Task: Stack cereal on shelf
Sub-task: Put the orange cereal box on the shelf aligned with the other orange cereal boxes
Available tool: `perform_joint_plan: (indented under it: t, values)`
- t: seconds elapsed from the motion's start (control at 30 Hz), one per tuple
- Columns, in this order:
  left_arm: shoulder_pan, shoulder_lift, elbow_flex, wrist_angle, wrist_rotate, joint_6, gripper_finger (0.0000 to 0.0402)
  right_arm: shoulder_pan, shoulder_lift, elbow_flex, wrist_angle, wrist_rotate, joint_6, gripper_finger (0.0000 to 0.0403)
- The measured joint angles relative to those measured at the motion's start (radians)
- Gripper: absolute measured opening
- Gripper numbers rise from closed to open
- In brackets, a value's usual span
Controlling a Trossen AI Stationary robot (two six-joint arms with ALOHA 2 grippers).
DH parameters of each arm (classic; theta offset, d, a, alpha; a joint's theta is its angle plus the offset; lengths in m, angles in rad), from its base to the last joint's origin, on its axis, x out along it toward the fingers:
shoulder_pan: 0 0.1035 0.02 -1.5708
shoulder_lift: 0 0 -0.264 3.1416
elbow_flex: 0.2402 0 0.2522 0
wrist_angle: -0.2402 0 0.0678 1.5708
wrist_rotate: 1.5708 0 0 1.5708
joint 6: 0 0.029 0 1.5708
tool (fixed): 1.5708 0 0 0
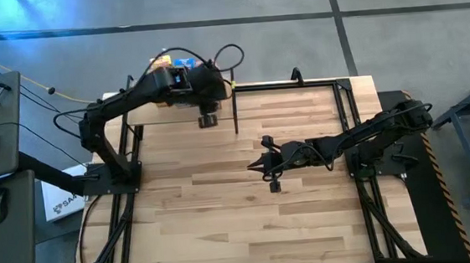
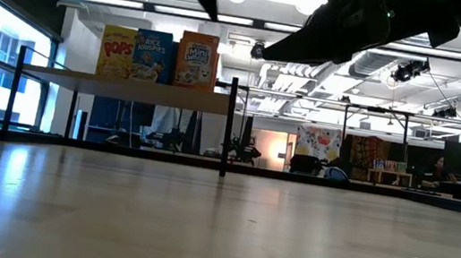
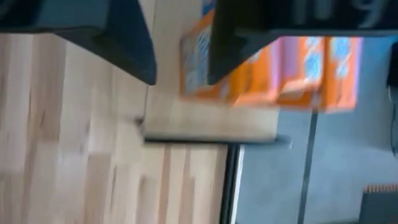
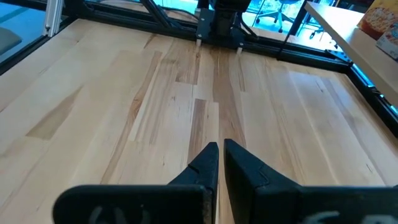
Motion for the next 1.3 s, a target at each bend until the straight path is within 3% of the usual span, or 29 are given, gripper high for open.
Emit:
perform_joint_plan:
  t: [0.2,0.3,0.67,0.9,1.13,1.3]
  values:
    - [-0.028,0.001,-0.168,0.326,-0.022,-0.004,0.0035,0.0,0.0,0.0,-0.009,-0.004,0.0,0.0013]
    - [-0.031,0.001,-0.243,0.449,-0.078,0.0,0.0006,0.0,0.0,0.0,-0.014,-0.004,0.0,0.0013]
    - [-0.026,0.002,-0.363,0.498,-0.258,-0.072,0.0004,0.0,0.0,0.0,-0.015,-0.003,0.0,0.0013]
    - [-0.032,-0.036,-0.367,0.504,-0.286,-0.078,0.0003,0.0,0.0,0.0,-0.015,-0.003,0.0,0.0013]
    - [-0.069,-0.143,-0.368,0.398,-0.249,-0.212,0.0003,0.0,0.0,0.0,-0.016,-0.003,0.0,0.0013]
    - [-0.13,-0.214,-0.535,0.507,-0.228,-0.267,0.0003,0.0,0.0,0.0,-0.018,-0.002,0.0,0.0013]
